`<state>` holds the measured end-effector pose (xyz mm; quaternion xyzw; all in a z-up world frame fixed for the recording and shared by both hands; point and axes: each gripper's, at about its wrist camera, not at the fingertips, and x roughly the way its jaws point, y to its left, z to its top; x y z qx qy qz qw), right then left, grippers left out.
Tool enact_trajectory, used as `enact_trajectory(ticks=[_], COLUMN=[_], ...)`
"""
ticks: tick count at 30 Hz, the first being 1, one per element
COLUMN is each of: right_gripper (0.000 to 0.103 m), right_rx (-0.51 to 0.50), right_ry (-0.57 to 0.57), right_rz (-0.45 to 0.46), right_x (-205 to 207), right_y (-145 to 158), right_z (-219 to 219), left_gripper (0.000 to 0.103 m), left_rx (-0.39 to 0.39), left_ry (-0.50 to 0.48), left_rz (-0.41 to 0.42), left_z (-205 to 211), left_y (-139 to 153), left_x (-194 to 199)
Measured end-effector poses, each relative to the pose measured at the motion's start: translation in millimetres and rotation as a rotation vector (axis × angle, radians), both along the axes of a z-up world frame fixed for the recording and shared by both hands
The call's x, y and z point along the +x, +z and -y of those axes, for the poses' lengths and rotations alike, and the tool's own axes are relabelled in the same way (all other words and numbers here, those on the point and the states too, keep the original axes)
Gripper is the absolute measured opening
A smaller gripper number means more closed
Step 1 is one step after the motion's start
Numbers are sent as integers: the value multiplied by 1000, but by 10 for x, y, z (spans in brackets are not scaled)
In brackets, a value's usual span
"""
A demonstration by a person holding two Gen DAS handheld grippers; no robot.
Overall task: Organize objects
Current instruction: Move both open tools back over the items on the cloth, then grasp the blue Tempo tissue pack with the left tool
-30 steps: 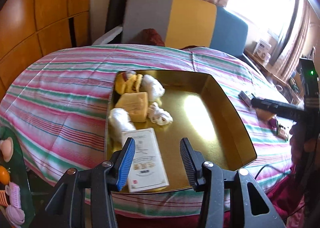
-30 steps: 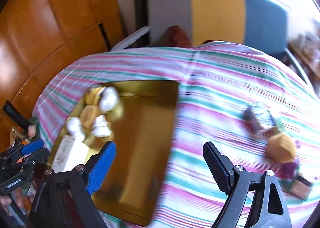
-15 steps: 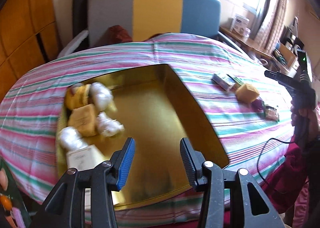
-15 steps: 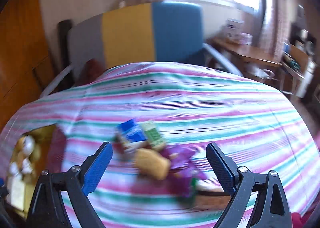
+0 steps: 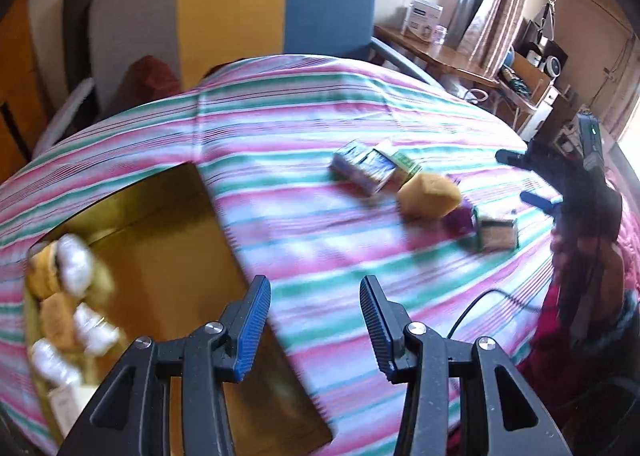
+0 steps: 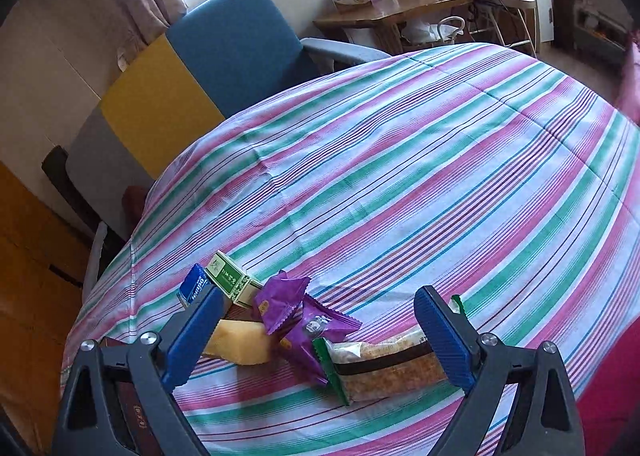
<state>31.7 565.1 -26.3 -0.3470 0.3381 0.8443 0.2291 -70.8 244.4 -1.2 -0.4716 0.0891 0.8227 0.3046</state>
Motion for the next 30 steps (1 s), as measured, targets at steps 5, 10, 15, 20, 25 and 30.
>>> enact_trajectory(ticks=[5,10,15,20,25,30], right_gripper=[98,99,99,100,100,100], right_rx=[-2,-14,-37,-66,-95,-116], right_ry=[23,46,63,82,100,111], right_rz=[-13,-16,-19,-30,-43,-53], right_x=[-24,-49,-83,-97,-119,-127], right_y=[14,-8,-37,-55,-70,-76], right_z=[47,62,58,46,31,26], left_gripper=[47,47,47,47,52,58], left_rx=[12,46,49,23,28,-15], left_ry=[5,39,91,139,167,153], left_rz=[106,219,307,311,319,292], left_z=[-453,-855,-1200,-1493,-1686,-1879], left_y=[-216,-452,-704,-866,-951,-967], left_x=[-329,-673,-1029,-1290,-1473,-1556])
